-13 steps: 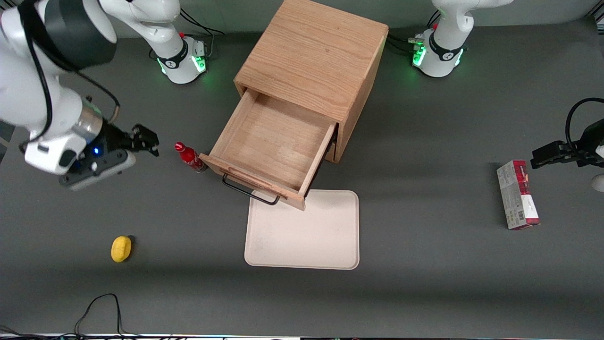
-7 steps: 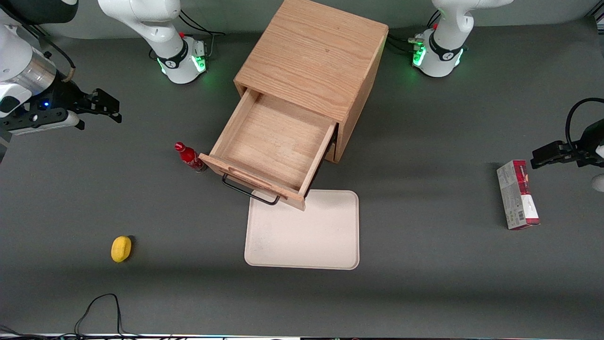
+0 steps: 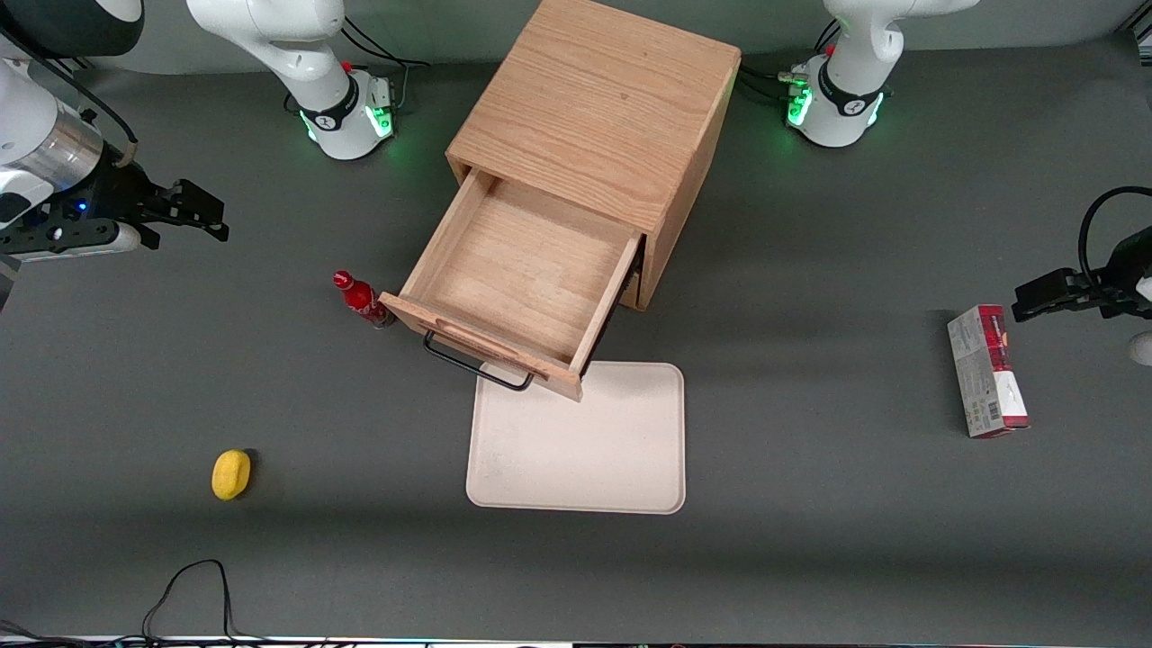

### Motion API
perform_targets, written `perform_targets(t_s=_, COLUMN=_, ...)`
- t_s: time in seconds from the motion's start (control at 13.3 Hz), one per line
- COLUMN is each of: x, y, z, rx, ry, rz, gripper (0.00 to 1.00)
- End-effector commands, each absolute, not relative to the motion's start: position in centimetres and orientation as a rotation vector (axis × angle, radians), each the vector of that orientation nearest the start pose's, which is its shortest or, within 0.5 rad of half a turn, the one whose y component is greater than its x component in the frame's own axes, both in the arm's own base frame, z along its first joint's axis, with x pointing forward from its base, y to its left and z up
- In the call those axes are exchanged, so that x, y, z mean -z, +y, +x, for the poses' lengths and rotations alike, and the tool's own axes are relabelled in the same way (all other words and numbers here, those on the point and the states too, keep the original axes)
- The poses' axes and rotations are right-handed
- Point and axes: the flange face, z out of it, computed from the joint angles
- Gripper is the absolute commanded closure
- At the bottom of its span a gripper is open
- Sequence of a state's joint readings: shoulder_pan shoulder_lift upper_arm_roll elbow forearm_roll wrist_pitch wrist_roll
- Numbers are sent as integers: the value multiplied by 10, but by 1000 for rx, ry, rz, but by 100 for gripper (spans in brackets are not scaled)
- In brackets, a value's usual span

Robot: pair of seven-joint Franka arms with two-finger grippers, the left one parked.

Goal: Open upper drawer

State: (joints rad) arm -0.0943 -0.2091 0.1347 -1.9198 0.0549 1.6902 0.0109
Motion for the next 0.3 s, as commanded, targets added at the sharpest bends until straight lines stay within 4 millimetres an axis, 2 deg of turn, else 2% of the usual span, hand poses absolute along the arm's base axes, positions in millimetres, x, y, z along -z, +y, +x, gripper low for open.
perform_targets(t_s=0.0, x=-583, y=40, z=496, rx=-10, ry=25, rz=-3112, gripper=0)
perform_targets(t_s=0.22, x=-587, y=40, z=503, rx=-1, ry=52, rz=-3108, gripper=0)
